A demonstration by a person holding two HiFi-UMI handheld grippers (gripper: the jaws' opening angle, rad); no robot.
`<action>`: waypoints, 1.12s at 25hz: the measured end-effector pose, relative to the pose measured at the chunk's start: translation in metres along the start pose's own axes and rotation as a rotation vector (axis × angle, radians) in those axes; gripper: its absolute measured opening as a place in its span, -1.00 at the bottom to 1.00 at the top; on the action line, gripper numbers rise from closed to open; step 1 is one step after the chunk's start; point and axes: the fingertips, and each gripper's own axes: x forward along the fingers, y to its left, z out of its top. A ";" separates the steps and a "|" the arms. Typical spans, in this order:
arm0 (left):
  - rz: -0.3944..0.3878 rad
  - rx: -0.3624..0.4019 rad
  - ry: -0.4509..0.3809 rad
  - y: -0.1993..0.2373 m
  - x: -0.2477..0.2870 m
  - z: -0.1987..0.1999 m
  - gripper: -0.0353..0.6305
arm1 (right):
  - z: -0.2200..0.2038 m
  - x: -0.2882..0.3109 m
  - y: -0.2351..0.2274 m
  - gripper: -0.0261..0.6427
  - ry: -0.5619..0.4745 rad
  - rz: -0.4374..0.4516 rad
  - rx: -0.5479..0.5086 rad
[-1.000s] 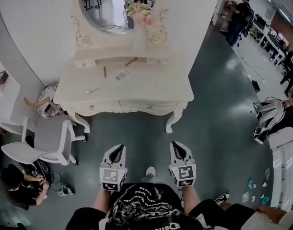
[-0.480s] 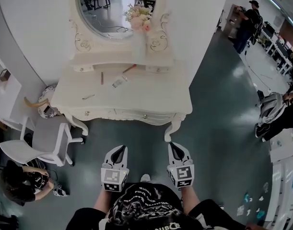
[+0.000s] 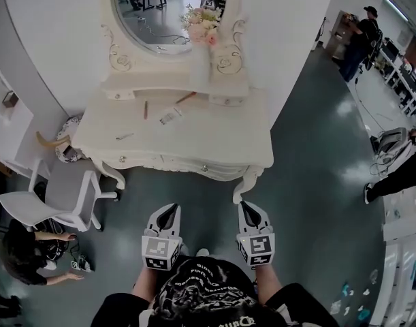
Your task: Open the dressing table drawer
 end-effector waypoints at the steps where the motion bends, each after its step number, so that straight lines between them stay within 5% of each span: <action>1: 0.003 -0.003 0.001 0.000 0.000 0.000 -0.83 | -0.001 0.001 -0.001 -0.89 0.004 0.000 0.001; 28: -0.046 0.003 0.015 0.087 0.086 0.027 -0.83 | 0.021 0.102 -0.014 -0.89 0.043 -0.064 0.026</action>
